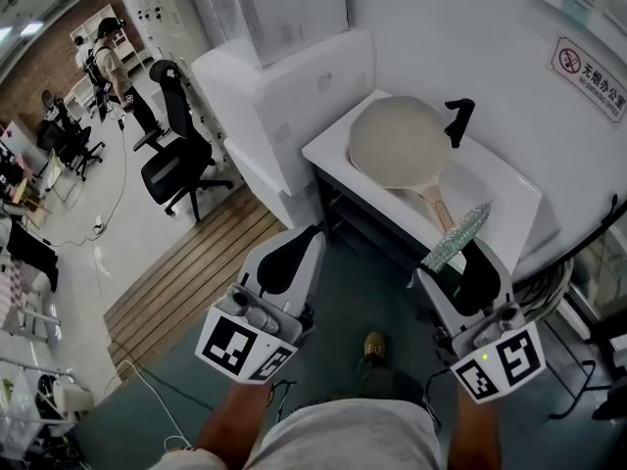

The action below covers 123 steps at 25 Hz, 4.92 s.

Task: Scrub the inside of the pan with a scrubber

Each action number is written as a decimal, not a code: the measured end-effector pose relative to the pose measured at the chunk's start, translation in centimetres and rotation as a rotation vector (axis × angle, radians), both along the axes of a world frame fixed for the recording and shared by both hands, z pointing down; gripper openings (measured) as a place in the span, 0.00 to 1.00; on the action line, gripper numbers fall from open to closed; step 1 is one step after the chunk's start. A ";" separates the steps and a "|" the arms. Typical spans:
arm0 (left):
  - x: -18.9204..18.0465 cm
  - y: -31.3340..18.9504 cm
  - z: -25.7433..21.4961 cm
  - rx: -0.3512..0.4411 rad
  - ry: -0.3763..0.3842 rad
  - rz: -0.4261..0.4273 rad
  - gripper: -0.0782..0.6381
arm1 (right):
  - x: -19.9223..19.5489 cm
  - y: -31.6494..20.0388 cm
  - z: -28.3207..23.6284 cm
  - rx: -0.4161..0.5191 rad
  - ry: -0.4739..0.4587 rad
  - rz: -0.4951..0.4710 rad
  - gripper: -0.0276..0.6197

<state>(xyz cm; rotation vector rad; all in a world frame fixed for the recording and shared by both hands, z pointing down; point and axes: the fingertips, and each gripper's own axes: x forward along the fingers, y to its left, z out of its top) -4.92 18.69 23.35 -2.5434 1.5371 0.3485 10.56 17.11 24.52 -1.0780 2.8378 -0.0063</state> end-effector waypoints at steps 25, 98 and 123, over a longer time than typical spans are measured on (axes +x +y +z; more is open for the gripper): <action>2.4 -17.8 0.1 -0.050 -0.029 -0.087 0.13 | 1.4 -18.4 -0.2 -0.015 0.024 -0.081 0.51; -2.0 -51.8 25.3 -0.646 -0.414 0.235 0.30 | -9.4 -48.7 24.2 -0.486 0.855 0.286 0.51; -2.1 -52.1 28.0 -0.705 -0.407 0.236 0.17 | -6.3 -50.0 28.4 -0.611 0.972 0.346 0.51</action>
